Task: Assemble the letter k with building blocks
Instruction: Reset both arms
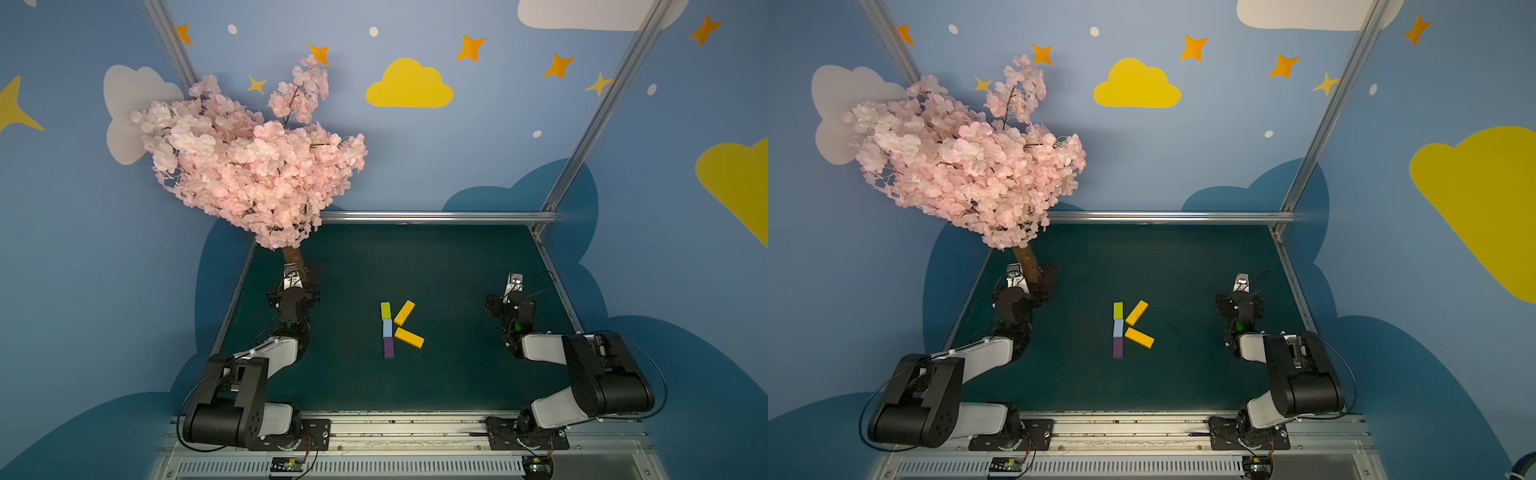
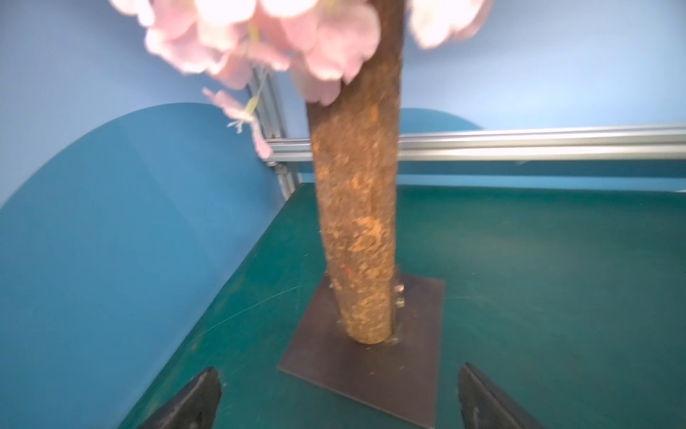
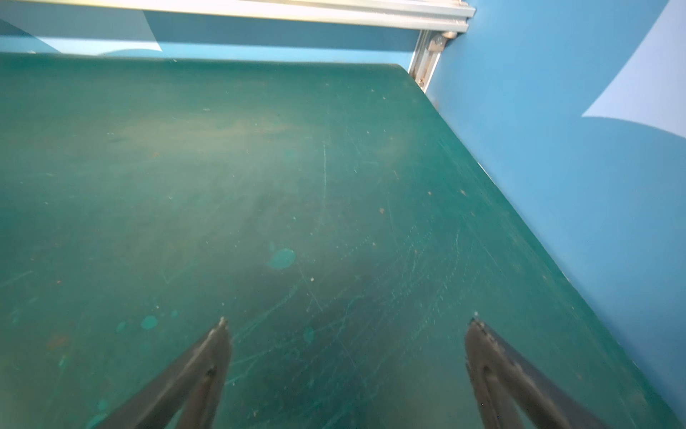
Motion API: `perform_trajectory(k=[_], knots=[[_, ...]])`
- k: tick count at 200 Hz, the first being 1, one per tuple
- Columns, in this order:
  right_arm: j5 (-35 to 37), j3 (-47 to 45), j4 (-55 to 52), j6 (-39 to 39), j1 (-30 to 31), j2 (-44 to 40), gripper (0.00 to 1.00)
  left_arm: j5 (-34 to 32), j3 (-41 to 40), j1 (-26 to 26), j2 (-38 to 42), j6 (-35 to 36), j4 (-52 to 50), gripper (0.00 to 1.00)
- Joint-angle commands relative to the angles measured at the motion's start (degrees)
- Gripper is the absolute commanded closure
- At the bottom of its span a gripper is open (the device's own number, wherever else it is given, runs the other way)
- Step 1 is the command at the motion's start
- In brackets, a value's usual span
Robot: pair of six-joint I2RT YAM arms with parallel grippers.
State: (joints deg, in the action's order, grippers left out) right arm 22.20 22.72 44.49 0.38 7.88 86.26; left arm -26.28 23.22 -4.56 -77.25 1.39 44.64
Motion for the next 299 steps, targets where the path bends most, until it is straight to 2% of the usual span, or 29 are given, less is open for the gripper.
perform_trajectory(k=[1,24,32,42,49,59,69,103,121,299], knots=[[-1.76,1.45,2.25,-0.29,-0.58,0.12,0.02,2.73,-0.88,-0.28,1.61,-2.18,0.08,0.0],[-1.8,1.42,2.25,-0.35,-0.51,0.09,0.02,0.92,-2.26,-0.36,2.98,-6.37,-7.08,0.0],[-1.69,1.44,2.4,-0.35,-0.5,0.26,0.02,1.26,-5.1,-0.08,1.56,-6.52,-0.34,0.0],[-1.72,1.41,2.38,-0.38,-0.49,0.31,0.02,3.09,-7.79,-0.11,-1.62,-2.96,10.57,0.0],[-1.68,1.49,2.35,-0.38,-0.46,0.25,0.02,3.12,-7.59,0.26,-4.66,-2.44,13.8,0.0],[-1.71,1.45,2.37,-0.38,-0.49,0.23,0.02,2.0,-4.5,0.29,-7.83,-3.9,9.31,0.0],[-1.64,1.5,2.39,-0.38,-0.41,0.35,0.02,3.83,-2.4,0.09,-9.97,-2.22,8.19,0.0],[-1.67,1.8,2.07,-0.43,-0.41,0.46,0.03,5.25,-1.5,0.37,-10.09,-2.31,6.73,0.0],[-1.92,1.97,1.71,-0.46,-0.3,0.55,0.03,8.46,2.45,2.31,-10.88,-3.86,-0.66,0.0],[-2.87,3.25,-0.49,-0.21,-0.72,0.97,0.03,10.06,1.61,2.93,-10.42,-4.11,0.3,0.0]])
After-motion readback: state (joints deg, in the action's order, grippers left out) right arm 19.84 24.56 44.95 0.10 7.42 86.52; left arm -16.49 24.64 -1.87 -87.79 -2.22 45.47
